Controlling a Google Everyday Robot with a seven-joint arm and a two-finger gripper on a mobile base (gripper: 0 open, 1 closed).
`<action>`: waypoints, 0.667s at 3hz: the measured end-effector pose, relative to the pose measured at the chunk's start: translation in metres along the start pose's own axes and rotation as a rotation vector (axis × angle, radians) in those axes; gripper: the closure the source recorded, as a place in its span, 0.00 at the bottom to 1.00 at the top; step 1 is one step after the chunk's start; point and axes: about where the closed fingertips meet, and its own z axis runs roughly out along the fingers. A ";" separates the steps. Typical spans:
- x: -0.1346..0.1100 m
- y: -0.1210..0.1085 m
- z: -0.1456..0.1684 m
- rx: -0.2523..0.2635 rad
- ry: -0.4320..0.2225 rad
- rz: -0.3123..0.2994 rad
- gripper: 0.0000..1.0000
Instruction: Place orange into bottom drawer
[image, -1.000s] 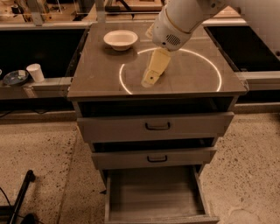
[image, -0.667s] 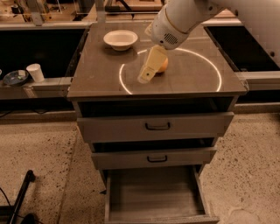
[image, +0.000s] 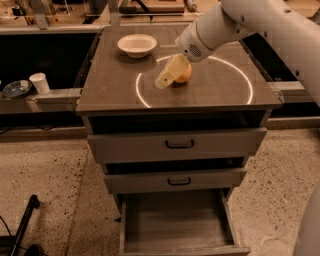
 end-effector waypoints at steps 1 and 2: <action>0.017 -0.020 0.015 0.025 -0.010 0.085 0.00; 0.028 -0.034 0.026 0.037 -0.006 0.110 0.00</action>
Offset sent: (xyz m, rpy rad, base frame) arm 0.0557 -0.0289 -0.0408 0.0458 0.0383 -0.1382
